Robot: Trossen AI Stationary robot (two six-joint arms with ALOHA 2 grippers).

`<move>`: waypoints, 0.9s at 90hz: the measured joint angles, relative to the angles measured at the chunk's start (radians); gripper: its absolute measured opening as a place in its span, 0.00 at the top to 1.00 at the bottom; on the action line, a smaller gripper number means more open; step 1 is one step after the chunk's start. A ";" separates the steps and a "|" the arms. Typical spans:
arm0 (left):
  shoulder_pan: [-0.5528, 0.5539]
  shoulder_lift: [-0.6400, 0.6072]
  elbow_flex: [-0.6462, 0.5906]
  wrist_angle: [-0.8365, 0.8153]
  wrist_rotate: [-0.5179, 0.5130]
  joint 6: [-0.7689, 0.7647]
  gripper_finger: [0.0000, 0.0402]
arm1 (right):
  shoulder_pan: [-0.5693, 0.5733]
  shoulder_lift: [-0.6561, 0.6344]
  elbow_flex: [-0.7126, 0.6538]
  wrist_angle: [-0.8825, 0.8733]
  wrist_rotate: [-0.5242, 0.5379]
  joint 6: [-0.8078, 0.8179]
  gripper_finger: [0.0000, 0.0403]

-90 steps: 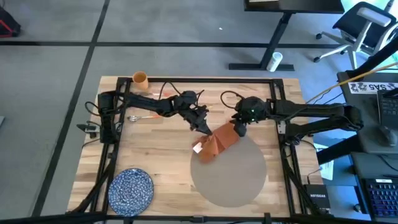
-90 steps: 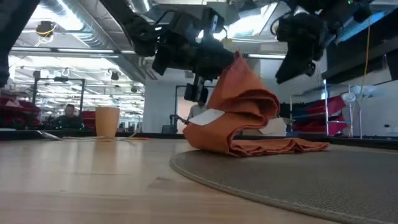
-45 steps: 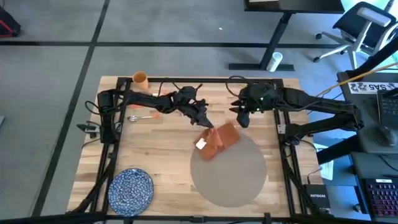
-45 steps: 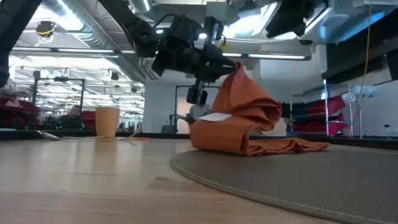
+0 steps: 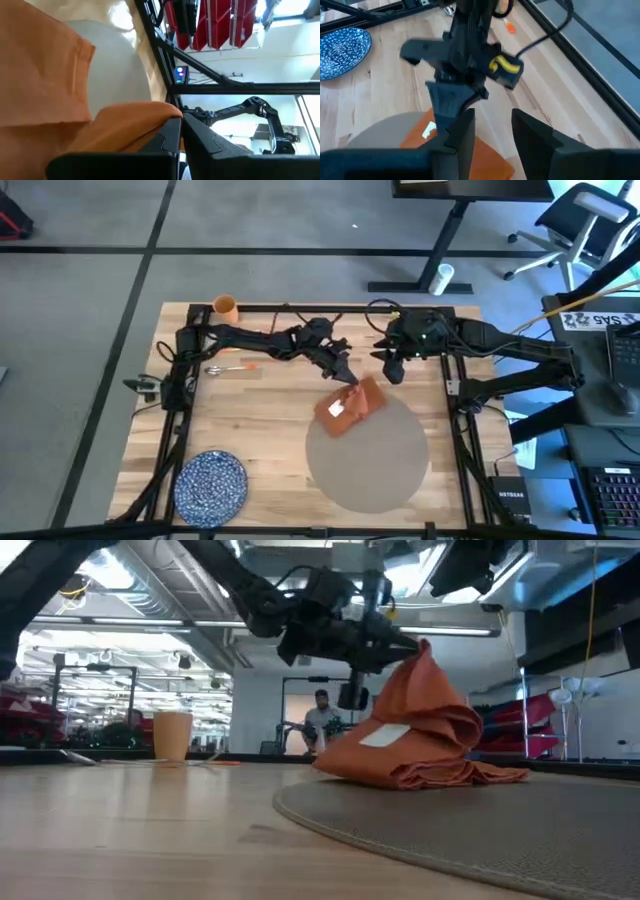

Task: Set table place
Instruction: Fold the orange napkin

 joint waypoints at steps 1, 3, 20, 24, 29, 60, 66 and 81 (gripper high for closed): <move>-0.001 0.004 0.004 0.001 0.001 0.000 1.00 | 0.000 0.000 0.000 -0.002 0.000 0.000 0.71; -0.003 0.011 0.012 0.002 0.005 -0.002 1.00 | 0.000 0.000 0.000 -0.004 0.000 -0.002 0.71; -0.003 0.059 0.061 0.001 0.016 -0.004 1.00 | 0.000 0.000 0.000 -0.008 0.001 -0.004 0.71; -0.003 0.066 0.065 0.001 0.016 -0.004 1.00 | 0.000 0.000 0.000 -0.009 0.002 -0.004 0.71; -0.003 0.075 0.073 0.001 0.015 -0.002 1.00 | 0.000 0.000 0.000 -0.008 0.002 -0.004 0.71; 0.013 0.121 0.079 0.005 -0.025 0.018 1.00 | 0.000 0.000 0.000 -0.005 0.011 -0.004 0.71; 0.017 0.121 0.079 0.000 -0.042 0.035 1.00 | 0.000 0.000 0.000 -0.004 0.011 -0.003 0.71; 0.033 0.121 0.079 -0.015 -0.082 0.071 1.00 | 0.000 0.000 0.000 -0.003 0.013 -0.003 0.71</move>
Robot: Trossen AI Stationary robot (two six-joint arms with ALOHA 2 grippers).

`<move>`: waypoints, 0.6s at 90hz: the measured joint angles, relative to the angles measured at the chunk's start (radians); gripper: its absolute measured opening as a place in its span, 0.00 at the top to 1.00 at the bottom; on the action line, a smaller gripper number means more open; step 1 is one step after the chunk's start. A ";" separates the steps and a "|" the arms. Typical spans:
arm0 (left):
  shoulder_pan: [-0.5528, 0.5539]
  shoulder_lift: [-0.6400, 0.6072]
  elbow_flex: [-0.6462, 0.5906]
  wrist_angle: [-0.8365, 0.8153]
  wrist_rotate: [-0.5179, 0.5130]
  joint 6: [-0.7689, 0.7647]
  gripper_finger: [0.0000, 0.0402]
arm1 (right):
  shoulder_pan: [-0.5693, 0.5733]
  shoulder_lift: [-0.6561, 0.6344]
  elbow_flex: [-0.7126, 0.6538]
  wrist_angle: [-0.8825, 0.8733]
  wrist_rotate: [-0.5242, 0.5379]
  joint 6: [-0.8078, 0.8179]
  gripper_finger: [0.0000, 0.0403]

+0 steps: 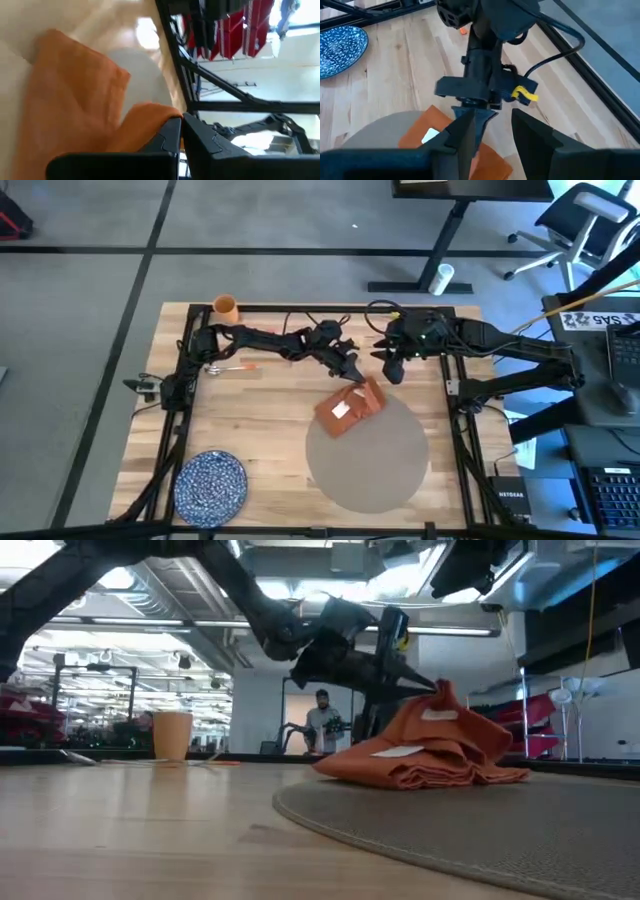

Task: Set table place
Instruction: Fold the orange napkin

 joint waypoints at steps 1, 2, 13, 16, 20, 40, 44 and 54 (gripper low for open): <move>0.001 0.000 0.000 0.000 -0.002 0.000 1.00 | 0.000 0.000 0.000 0.001 0.000 0.000 0.71; 0.002 0.000 0.000 0.000 -0.004 0.000 1.00 | 0.000 0.000 0.000 0.001 0.001 0.000 0.71; 0.008 0.000 0.000 0.002 -0.023 0.016 1.00 | 0.000 0.000 0.000 0.003 0.002 0.000 0.71; 0.008 0.000 0.000 0.000 -0.023 0.016 1.00 | 0.000 0.000 0.000 0.002 0.002 0.000 0.71; 0.008 0.000 0.000 0.000 -0.023 0.016 1.00 | 0.000 0.000 0.000 0.004 0.002 0.000 0.71; -0.012 0.000 0.000 0.000 -0.023 0.020 1.00 | 0.000 0.000 0.000 0.019 0.002 -0.005 0.71; -0.016 0.000 0.000 0.001 -0.023 0.018 1.00 | 0.000 0.000 0.000 0.018 0.002 -0.005 0.71; -0.017 0.000 0.000 0.000 -0.031 0.014 1.00 | 0.000 0.000 0.000 0.019 0.002 -0.006 0.71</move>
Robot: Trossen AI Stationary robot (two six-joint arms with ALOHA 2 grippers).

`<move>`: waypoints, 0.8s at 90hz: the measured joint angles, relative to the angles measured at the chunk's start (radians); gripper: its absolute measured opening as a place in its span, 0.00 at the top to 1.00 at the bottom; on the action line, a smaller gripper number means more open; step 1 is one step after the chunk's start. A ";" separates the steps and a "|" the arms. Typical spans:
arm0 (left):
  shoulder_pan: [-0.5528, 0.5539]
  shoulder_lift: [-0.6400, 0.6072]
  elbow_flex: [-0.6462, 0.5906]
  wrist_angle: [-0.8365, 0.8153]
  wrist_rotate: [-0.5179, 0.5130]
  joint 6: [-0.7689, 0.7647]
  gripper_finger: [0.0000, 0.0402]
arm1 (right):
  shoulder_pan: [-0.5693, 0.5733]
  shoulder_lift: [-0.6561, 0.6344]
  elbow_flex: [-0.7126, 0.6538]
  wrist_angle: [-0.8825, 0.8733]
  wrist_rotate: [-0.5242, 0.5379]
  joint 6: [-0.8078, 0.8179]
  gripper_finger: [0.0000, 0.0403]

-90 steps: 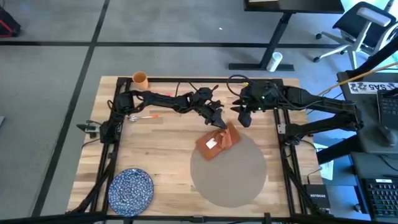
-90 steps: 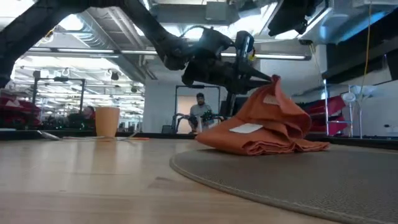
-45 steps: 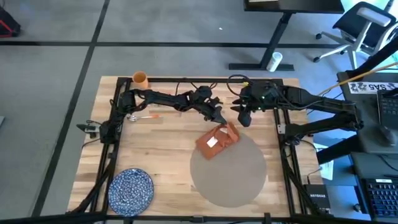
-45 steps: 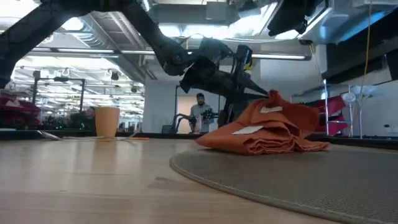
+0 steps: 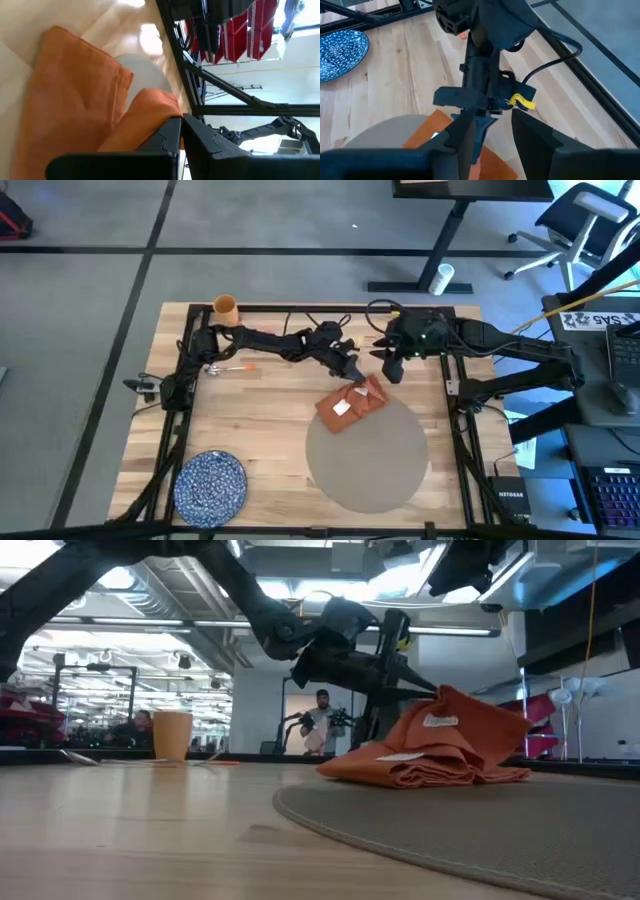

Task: Set table place
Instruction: Fold the orange napkin

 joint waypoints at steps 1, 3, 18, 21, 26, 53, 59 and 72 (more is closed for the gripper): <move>0.000 0.000 0.000 0.001 -0.002 -0.002 1.00 | 0.000 0.000 0.000 0.000 0.000 0.000 0.71; 0.001 0.000 0.000 0.001 -0.008 -0.005 1.00 | 0.000 0.000 0.000 0.000 0.000 0.000 0.71; 0.004 0.000 0.012 0.002 -0.015 -0.007 0.96 | 0.000 0.000 0.000 0.000 0.000 0.000 0.71; 0.004 0.000 0.019 0.003 -0.014 -0.005 0.94 | 0.000 0.000 0.000 0.000 0.000 0.000 0.71; 0.003 0.000 0.027 0.003 -0.006 0.003 0.91 | 0.000 0.000 0.000 -0.001 0.000 0.000 0.71; 0.001 0.000 0.050 -0.012 0.008 0.001 0.75 | 0.000 0.000 0.000 -0.001 -0.001 -0.001 0.71; 0.001 0.000 0.050 -0.024 0.008 0.001 0.72 | 0.000 0.000 0.000 -0.001 -0.001 -0.001 0.71; 0.000 0.000 0.050 -0.032 0.008 0.001 0.68 | 0.000 0.000 0.000 -0.001 -0.001 -0.001 0.71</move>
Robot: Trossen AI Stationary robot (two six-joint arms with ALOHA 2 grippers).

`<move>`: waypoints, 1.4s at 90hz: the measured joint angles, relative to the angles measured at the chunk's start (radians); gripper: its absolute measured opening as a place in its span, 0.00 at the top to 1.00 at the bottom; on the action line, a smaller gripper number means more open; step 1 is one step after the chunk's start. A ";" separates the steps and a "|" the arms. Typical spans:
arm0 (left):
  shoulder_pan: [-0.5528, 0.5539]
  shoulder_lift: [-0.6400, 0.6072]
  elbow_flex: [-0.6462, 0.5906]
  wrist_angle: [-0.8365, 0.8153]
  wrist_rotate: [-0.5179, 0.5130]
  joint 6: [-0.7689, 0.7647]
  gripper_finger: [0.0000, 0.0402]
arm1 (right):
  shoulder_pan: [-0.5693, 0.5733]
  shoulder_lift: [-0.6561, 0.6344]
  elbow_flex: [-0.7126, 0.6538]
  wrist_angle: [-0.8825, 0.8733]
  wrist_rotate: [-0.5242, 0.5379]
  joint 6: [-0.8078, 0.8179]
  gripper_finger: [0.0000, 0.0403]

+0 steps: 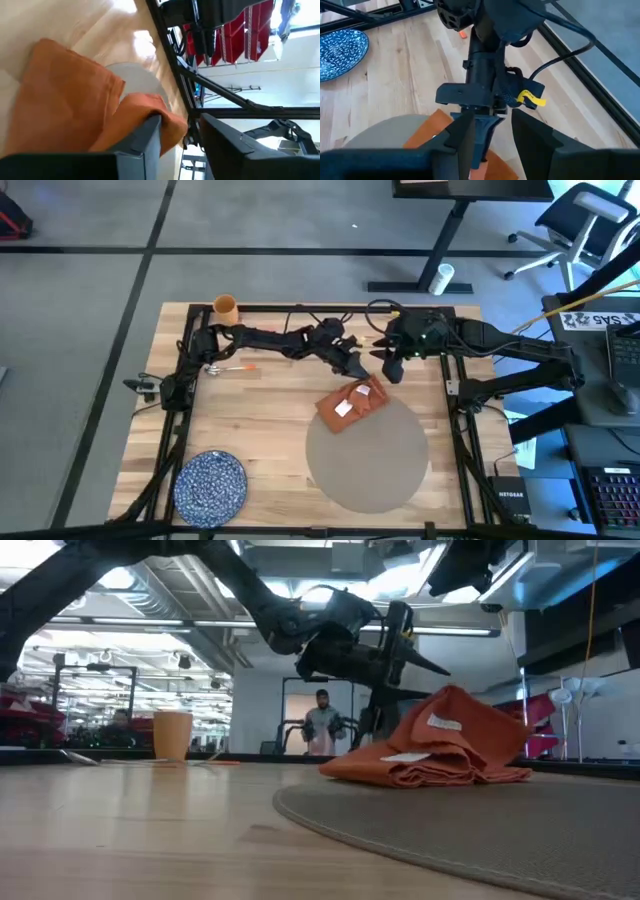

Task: Set table place
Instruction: Fold the orange napkin

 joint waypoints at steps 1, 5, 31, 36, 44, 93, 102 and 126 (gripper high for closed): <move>0.000 0.000 0.000 0.001 0.000 0.000 0.67 | 0.000 0.000 0.000 0.000 0.000 0.000 0.71; 0.000 0.000 0.000 0.002 0.000 0.000 0.66 | 0.000 0.000 0.000 0.000 0.000 0.000 0.71; -0.005 0.000 0.035 0.010 0.000 -0.014 0.61 | 0.000 0.000 0.000 0.000 0.000 0.000 0.71; -0.006 0.000 0.055 0.011 0.000 -0.010 0.61 | 0.000 0.000 0.000 0.000 0.000 0.000 0.71; -0.007 0.000 0.101 0.010 0.050 0.018 0.61 | 0.000 0.000 0.000 -0.001 -0.001 -0.003 0.71; -0.050 -0.169 0.226 -0.182 0.393 0.425 1.00 | 0.041 -0.007 0.000 -0.138 -0.036 0.000 0.71; -0.058 -0.242 0.226 -0.367 0.362 0.593 1.00 | 0.071 -0.010 0.000 -0.143 0.007 -0.003 0.71; -0.086 -0.427 0.226 -0.940 -0.084 0.949 1.00 | 0.144 0.017 0.000 -0.147 0.107 -0.003 0.71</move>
